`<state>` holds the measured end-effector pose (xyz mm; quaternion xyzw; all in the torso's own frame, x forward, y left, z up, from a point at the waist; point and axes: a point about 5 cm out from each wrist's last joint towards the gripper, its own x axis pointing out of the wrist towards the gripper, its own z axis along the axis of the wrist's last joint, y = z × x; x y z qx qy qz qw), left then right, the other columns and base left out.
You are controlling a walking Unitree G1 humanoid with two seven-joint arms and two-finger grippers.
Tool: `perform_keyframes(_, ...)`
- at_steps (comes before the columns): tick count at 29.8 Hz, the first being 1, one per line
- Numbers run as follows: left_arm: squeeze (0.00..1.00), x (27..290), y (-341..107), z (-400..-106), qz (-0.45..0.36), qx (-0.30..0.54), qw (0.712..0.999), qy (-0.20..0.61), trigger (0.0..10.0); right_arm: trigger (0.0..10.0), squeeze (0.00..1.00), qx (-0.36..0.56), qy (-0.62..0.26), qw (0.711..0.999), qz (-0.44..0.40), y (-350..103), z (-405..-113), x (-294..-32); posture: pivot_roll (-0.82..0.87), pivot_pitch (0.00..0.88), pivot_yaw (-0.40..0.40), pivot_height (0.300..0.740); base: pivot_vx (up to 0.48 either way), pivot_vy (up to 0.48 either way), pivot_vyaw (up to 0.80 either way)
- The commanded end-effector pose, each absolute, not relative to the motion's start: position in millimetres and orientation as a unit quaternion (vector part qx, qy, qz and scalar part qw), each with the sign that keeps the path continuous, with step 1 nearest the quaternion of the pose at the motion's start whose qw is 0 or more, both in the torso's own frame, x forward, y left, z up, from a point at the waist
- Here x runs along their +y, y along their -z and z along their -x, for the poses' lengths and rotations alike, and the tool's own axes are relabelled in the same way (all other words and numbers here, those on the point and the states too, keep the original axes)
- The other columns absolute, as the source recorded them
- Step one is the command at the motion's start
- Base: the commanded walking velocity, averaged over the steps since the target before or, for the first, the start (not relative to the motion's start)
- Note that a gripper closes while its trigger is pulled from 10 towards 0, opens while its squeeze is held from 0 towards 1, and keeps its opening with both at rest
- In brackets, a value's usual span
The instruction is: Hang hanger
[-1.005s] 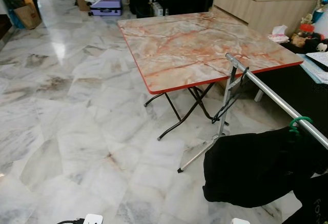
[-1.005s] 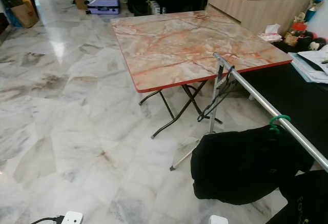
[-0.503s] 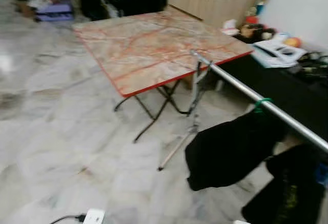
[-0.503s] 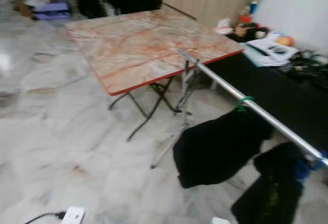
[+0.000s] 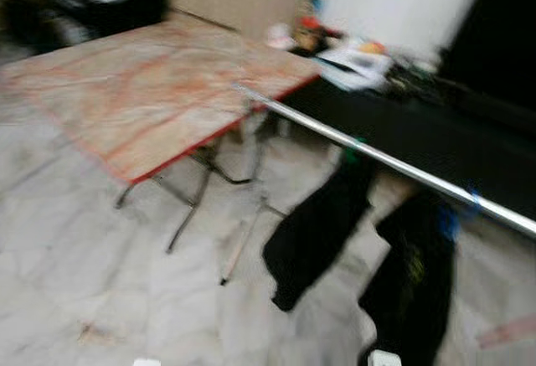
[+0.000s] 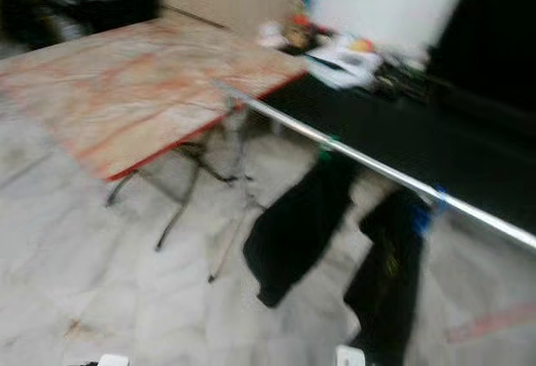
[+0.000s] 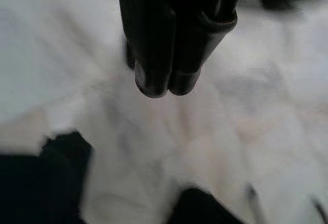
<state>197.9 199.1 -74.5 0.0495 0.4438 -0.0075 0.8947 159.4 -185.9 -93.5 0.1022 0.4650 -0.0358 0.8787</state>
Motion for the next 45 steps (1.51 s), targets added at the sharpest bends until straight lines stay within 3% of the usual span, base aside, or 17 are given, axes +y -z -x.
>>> perform_keyframes(1, 0.00, 208.2, 82.9, -179.1, -0.057, 0.474, 0.879, -0.001, 10.0, 10.0, 0.00, 0.456, 0.027, 0.883, -0.105, 90.8, -167.4, -178.5, 0.03, 0.036, 0.013, 0.740, 0.000, 0.000, -0.80)
perform_keyframes(5, 0.00, 209.0, 82.1, -180.2, -0.057, 0.470, 0.881, -0.006, 10.0, 10.0, 0.00, 0.457, 0.026, 0.882, -0.107, 91.3, -166.7, -177.5, 0.03, 0.037, 0.012, 0.740, 0.000, 0.000, -0.80)
perform_keyframes(6, 0.64, 208.8, 82.1, -180.3, -0.054, 0.470, 0.881, -0.005, 10.0, 10.0, 0.78, 0.458, 0.027, 0.883, -0.104, 91.3, -166.6, -177.7, 0.03, 0.037, 0.011, 0.740, 0.000, 0.000, -0.80)
perform_keyframes(7, 0.64, 208.6, 82.1, -180.3, -0.053, 0.469, 0.881, -0.005, 10.0, 10.0, 0.78, 0.458, 0.027, 0.883, -0.102, 91.3, -166.5, -178.0, 0.03, 0.036, 0.011, 0.740, 0.000, 0.000, -0.80)
perform_keyframes(8, 1.00, 208.1, 82.2, -180.3, -0.051, 0.469, 0.882, -0.003, 10.0, 10.0, 1.00, 0.457, 0.030, 0.882, -0.107, 91.4, -166.4, -177.8, 0.03, 0.036, 0.012, 0.740, 0.000, 0.000, -0.80)
perform_keyframes(33, 1.00, 212.9, 81.1, -180.9, -0.054, 0.469, 0.881, -0.008, 10.0, 10.0, 1.00, 0.453, 0.030, 0.884, -0.116, 91.0, -166.7, -178.2, 0.04, 0.036, 0.012, 0.740, 0.000, 0.000, -0.76)
perform_keyframes(34, 0.18, 213.3, 80.8, -181.2, -0.056, 0.469, 0.881, -0.009, 10.0, 10.0, 1.00, 0.454, 0.032, 0.883, -0.116, 91.1, -166.4, -178.6, 0.04, 0.036, 0.012, 0.740, 0.000, 0.000, 0.00)
perform_keyframes(35, 0.00, 213.3, 80.8, -181.3, -0.056, 0.469, 0.882, -0.009, 10.0, 10.0, 1.00, 0.454, 0.033, 0.883, -0.115, 91.1, -166.5, -178.9, 0.04, 0.035, 0.011, 0.740, 0.000, 0.000, 0.00)
perform_keyframes(36, 0.00, 213.1, 80.8, -181.4, -0.054, 0.468, 0.882, -0.010, 10.0, 10.0, 0.92, 0.453, 0.034, 0.884, -0.114, 91.0, -166.5, -179.5, 0.04, 0.036, 0.011, 0.740, 0.000, 0.000, 0.00)
perform_keyframes(37, 0.00, 213.0, 80.8, -181.3, -0.053, 0.467, 0.882, -0.010, 10.0, 10.0, 0.92, 0.453, 0.035, 0.884, -0.112, 90.9, -166.6, -179.8, 0.04, 0.036, 0.011, 0.740, 0.000, 0.000, 0.00)
perform_keyframes(38, 0.00, 212.9, 80.8, -181.2, -0.054, 0.467, 0.883, -0.011, 10.0, 10.0, 0.00, 0.452, 0.036, 0.884, -0.113, 90.8, -166.7, -180.0, 0.04, 0.035, 0.010, 0.740, 0.000, 0.000, 0.00)
perform_keyframes(45, 0.00, 212.0, 81.9, -179.3, -0.050, 0.468, 0.882, -0.014, 10.0, 10.0, 0.00, 0.450, 0.036, 0.885, -0.111, 90.7, -167.0, -179.9, 0.04, 0.035, 0.008, 0.740, 0.000, 0.000, 0.00)
